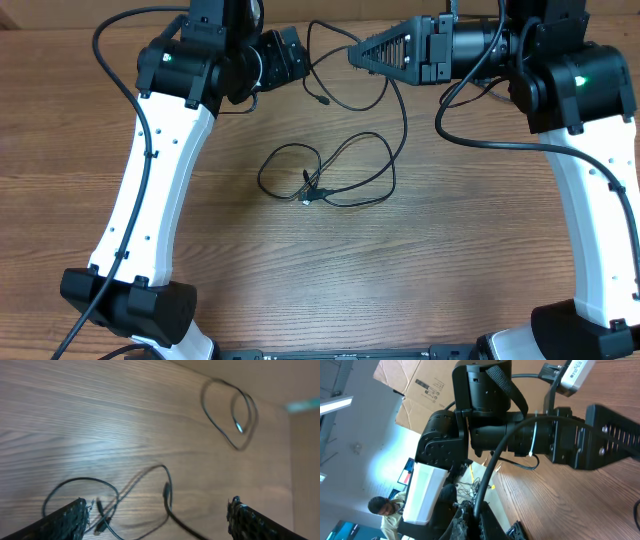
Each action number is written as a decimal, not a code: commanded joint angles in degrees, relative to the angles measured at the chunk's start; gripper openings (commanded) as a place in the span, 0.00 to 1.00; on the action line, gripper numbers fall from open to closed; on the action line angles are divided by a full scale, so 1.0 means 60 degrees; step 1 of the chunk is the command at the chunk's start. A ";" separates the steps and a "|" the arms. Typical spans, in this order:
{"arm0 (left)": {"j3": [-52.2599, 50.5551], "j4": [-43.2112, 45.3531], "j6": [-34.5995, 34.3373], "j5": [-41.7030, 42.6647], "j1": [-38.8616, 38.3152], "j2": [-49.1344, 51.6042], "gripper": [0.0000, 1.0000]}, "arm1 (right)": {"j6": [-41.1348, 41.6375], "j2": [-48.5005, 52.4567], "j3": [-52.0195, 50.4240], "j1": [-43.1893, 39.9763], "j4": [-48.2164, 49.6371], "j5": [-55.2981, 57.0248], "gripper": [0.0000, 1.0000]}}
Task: Untangle cables
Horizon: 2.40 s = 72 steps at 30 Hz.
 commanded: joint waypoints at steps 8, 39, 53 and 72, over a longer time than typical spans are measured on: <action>0.0066 0.0036 0.2892 0.2594 -0.0066 0.0076 0.89 | -0.0040 -0.0033 0.0058 -0.0036 0.0160 0.0040 0.04; 0.0066 0.0871 0.1931 0.2014 -0.0437 0.0098 0.92 | 0.2014 -0.0018 0.0058 0.0135 0.0386 0.0940 0.04; 0.0066 0.0954 0.0940 -0.1902 -0.1064 0.0474 0.90 | 0.2036 -0.0018 0.0058 0.0135 0.0412 0.0310 0.04; 0.0066 -0.1060 -0.1144 -0.6568 -0.0481 0.0474 0.89 | 0.1923 -0.0018 0.0058 -0.0062 0.0404 0.1960 0.04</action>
